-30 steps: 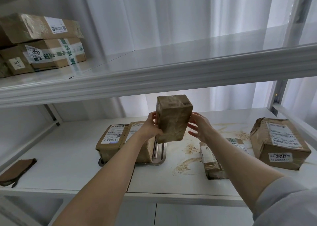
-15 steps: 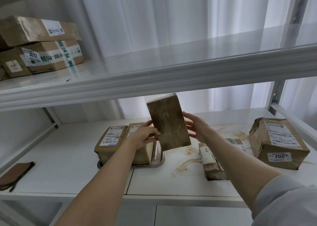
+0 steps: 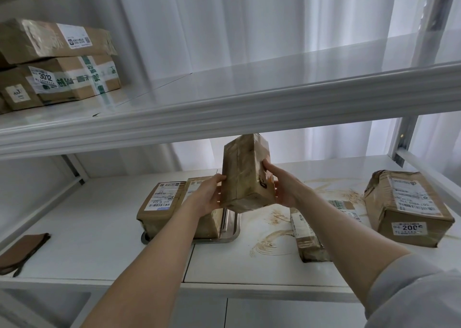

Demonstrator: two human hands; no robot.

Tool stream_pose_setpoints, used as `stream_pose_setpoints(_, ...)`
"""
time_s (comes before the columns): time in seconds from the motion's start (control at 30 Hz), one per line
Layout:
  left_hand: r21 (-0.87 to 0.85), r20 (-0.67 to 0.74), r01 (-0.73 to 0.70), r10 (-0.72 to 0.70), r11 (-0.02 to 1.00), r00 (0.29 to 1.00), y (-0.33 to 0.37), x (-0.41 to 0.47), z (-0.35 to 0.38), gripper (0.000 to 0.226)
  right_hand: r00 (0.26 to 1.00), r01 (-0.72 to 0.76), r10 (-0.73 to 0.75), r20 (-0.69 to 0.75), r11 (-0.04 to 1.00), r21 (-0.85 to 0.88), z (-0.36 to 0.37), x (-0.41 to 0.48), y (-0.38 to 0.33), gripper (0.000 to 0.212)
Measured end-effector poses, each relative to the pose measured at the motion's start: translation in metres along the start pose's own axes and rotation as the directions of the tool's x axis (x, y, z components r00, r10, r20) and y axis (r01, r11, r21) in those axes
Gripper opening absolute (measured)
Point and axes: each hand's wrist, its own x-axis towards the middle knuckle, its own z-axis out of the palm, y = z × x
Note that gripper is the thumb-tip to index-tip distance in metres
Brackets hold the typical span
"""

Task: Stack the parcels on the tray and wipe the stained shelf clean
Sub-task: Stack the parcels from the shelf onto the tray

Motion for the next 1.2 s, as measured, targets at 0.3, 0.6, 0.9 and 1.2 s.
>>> stream_pose_setpoints(0.3, -0.011, 0.005, -0.046, 0.046, 0.999, 0.999, 0.004, -0.003, 0.011, 0.024, 0.977, -0.085, 0.050, 0.208, 0.983, 0.164, 0.009, -0.002, 0.002, 0.066)
stream_pose_setpoints(0.6, 0.095, -0.027, -0.134, 0.138, 0.986, 0.990, 0.005, -0.003, 0.007, 0.031, 0.985, -0.042, -0.007, 0.174, 0.961, 0.275, 0.008, -0.001, 0.003, 0.054)
stream_pose_setpoints(0.9, 0.254, 0.111, -0.173, 0.149, 0.952, 0.983, 0.015, -0.018, 0.016, 0.075, 0.989, 0.150, -0.150, -0.007, 0.983, 0.107, 0.019, 0.010, 0.008, 0.066)
stream_pose_setpoints(1.2, 0.320, 0.154, -0.146, 0.100, 0.936, 0.983, 0.013, -0.017, 0.018, 0.091, 0.971, 0.207, -0.199, -0.135, 0.977, 0.052, 0.036, 0.008, 0.005, 0.102)
